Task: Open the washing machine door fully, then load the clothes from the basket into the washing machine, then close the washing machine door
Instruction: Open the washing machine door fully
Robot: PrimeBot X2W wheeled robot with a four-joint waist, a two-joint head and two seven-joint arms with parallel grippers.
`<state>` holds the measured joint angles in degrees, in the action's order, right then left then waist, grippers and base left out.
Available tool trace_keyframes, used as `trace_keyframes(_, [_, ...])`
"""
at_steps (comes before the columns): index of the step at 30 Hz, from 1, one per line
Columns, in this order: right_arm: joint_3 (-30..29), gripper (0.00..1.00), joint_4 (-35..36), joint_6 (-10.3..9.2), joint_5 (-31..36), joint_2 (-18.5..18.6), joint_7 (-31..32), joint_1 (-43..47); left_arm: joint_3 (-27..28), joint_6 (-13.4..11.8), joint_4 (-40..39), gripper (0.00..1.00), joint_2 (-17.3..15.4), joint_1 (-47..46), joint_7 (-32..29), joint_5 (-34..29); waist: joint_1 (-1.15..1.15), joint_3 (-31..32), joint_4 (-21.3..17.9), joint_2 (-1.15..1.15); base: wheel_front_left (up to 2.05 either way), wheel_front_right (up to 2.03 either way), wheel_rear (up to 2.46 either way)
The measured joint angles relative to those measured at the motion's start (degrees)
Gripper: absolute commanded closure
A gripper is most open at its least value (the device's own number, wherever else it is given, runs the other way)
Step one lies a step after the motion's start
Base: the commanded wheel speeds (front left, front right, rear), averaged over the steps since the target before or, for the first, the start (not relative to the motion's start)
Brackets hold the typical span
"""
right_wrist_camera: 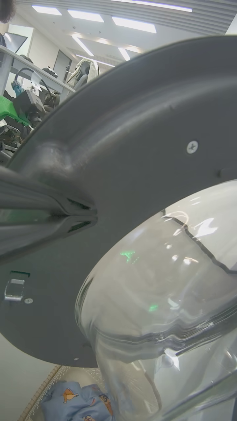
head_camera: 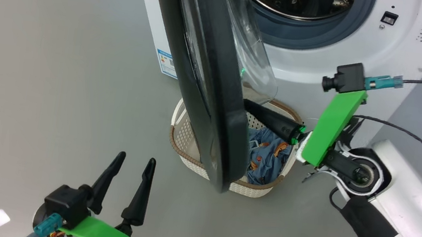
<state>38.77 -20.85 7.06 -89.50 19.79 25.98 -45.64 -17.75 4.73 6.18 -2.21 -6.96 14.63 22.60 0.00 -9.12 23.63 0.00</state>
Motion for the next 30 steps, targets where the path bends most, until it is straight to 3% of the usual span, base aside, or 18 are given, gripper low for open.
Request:
trace_keyframes(10, [2.0,1.00,0.0,0.00,0.0,-3.4,0.1,1.2,1.1,0.2,0.3,0.00,0.0,0.3,0.0,-0.3,0.00,1.3,0.8,0.00,0.00,0.00,0.00])
trace_keyframes(17, [2.9,1.00,-0.4,0.00,0.1,-3.8,-1.5,2.3,1.8,0.6,1.0,0.00,0.0,1.3,0.0,-1.2,0.00,2.4,0.3,0.00,0.00,0.00,0.00])
trace_keyframes(18, [3.0,0.91,-0.5,0.00,0.2,-3.8,-2.0,2.6,1.9,0.6,1.2,0.00,0.0,1.3,0.0,-1.4,0.00,2.5,0.1,0.00,0.00,0.00,0.00])
trace_keyframes(20, [3.0,0.59,-0.5,0.00,0.4,-3.6,-2.9,3.4,2.1,1.2,1.7,0.00,0.0,1.3,0.0,-1.8,0.00,3.0,-0.4,0.00,0.00,0.00,0.00])
trace_keyframes(21, [3.1,0.49,-0.6,0.00,0.6,-3.5,-3.3,3.8,2.3,1.2,2.0,0.00,0.0,1.4,0.0,-2.1,0.00,3.2,-0.8,0.00,0.00,0.00,0.00])
trace_keyframes(22, [3.2,0.19,-0.6,0.00,0.7,-3.4,-3.7,4.2,2.6,1.2,2.2,0.00,0.0,1.6,0.0,-2.4,0.00,3.4,-1.1,0.00,0.00,0.00,0.00])
trace_keyframes(23, [3.2,0.00,-0.6,0.01,0.8,-3.2,-4.1,4.6,2.9,1.4,2.4,0.00,0.0,2.0,0.0,-2.8,0.01,3.5,-1.5,0.00,0.00,0.00,0.00])
trace_keyframes(30, [3.5,0.00,-0.7,0.01,1.2,0.2,-7.4,8.8,5.6,2.2,3.6,0.00,-0.1,2.5,0.0,-4.4,0.01,4.9,-4.3,0.00,0.00,0.00,0.00])
